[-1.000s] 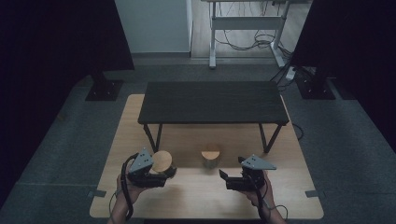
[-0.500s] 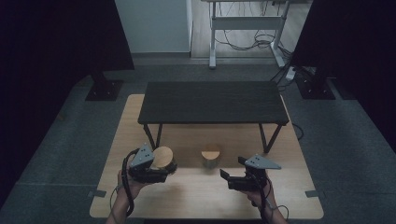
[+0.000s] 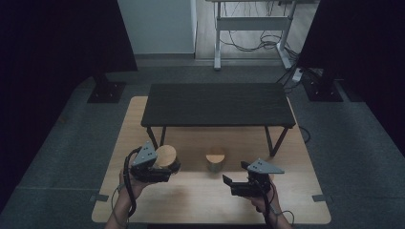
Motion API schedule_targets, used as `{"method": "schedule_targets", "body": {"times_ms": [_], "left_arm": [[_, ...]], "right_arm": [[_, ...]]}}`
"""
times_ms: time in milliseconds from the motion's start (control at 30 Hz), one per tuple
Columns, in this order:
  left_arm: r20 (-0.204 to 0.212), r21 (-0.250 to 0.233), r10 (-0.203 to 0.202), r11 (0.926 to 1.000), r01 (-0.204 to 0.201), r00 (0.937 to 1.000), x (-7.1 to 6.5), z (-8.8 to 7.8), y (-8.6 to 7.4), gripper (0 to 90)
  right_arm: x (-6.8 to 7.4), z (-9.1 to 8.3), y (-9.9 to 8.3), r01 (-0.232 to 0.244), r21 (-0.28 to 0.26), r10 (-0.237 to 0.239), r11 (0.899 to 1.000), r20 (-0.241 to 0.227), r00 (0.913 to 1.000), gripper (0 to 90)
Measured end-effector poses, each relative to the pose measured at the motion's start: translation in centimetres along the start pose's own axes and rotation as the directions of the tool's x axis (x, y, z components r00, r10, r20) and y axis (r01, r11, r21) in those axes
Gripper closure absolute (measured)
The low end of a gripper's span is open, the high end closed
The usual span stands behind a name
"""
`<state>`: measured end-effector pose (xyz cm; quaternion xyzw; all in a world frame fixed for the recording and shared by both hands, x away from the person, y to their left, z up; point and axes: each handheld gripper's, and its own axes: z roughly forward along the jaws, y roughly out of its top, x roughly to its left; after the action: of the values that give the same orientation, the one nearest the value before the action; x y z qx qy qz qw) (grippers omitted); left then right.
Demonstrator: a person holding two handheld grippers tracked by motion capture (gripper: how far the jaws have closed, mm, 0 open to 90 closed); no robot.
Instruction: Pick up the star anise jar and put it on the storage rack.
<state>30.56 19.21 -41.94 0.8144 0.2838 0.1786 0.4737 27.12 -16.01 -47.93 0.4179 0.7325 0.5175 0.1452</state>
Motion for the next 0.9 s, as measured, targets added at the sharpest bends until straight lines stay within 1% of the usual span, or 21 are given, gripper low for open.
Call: {"method": "schedule_targets", "body": {"times_ms": [200,400,500,600,900], "left_arm": [[-0.008,-0.001,0.016,0.9999,-0.016,0.9998,0.2,0.1,1.0,25.7],[-0.016,-0.003,0.023,0.9997,-0.023,0.9996,0.2,0.3,1.4,25.7],[-0.020,-0.020,0.009,0.9998,-0.009,0.9998,0.5,0.0,1.5,25.7],[-0.027,-0.023,0.007,0.9997,-0.008,0.9996,0.7,-0.2,1.6,25.7],[-0.047,-0.023,0.030,0.9993,-0.031,0.9984,0.9,-0.7,2.5,25.7]], "right_arm": [[0.0,-0.1,0.1,0.003,-0.002,-0.003,1.000,-0.003,1.0000,9.5],[0.1,-0.3,0.1,0.007,-0.004,-0.007,1.000,-0.006,1.0000,9.6],[0.2,-0.3,0.2,0.009,-0.006,-0.009,1.000,-0.008,0.9999,9.6],[0.3,-0.3,0.2,0.013,-0.005,-0.013,1.000,-0.007,0.9999,9.6],[0.4,-0.2,0.1,0.022,0.004,-0.022,1.000,-0.005,0.9997,9.6]]}}
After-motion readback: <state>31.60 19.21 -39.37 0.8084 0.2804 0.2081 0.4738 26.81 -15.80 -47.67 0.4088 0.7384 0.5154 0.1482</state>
